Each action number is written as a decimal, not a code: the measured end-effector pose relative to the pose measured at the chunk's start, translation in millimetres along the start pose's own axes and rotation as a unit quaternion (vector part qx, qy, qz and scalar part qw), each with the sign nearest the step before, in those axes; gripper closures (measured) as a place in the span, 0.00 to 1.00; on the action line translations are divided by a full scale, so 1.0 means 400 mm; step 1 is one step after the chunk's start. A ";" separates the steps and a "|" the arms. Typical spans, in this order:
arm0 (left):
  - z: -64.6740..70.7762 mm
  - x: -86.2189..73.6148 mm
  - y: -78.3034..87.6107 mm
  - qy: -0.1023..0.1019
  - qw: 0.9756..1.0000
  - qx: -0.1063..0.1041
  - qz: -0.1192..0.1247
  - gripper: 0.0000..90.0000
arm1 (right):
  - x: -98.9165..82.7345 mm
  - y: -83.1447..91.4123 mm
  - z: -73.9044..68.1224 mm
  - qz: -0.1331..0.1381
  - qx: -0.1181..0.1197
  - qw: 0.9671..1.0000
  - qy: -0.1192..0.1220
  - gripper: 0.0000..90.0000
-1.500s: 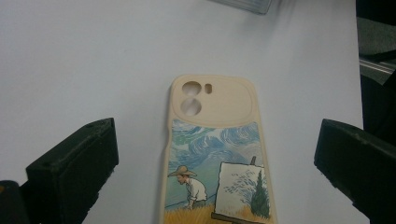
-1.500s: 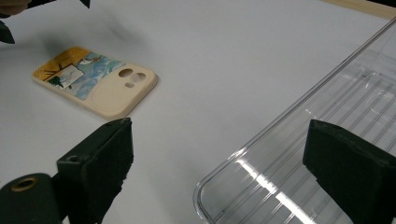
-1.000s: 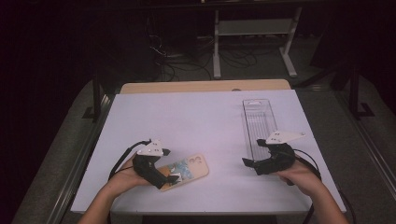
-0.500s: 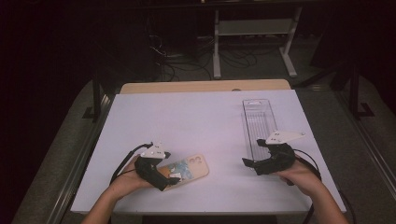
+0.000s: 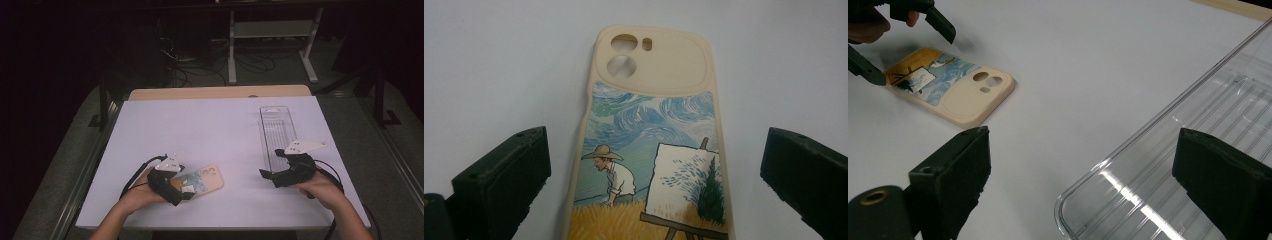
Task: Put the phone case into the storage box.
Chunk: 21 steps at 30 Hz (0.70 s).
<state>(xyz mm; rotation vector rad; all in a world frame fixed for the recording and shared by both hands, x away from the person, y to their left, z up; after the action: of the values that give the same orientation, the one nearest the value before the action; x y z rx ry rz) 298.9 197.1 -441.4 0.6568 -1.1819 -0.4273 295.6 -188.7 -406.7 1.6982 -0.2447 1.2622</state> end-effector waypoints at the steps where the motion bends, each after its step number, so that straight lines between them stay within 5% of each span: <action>1: 0.000 0.000 0.000 0.000 1.000 0.000 0.000 0.00 | 0.000 0.000 0.000 0.000 0.000 1.000 0.000 0.09; 21: 0.001 -0.011 -0.039 -0.010 0.999 0.004 -0.045 0.00 | 0.000 0.000 0.000 0.000 -0.001 1.000 0.001 0.09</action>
<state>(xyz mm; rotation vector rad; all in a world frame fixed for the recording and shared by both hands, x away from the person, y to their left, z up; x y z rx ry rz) 297.7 188.2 -454.9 0.7171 -1.1759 -0.5058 295.7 -188.7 -406.7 1.6951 -0.2436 1.2633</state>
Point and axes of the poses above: each handheld gripper's, and its own axes: y roughly backward along the jaws, x roughly out of its top, z roughly to its right, the point moved 1 cm from there along -y, roughly forward along the jaws, and after that the axes turned 12 degrees about -x, right-handed, at the moved point
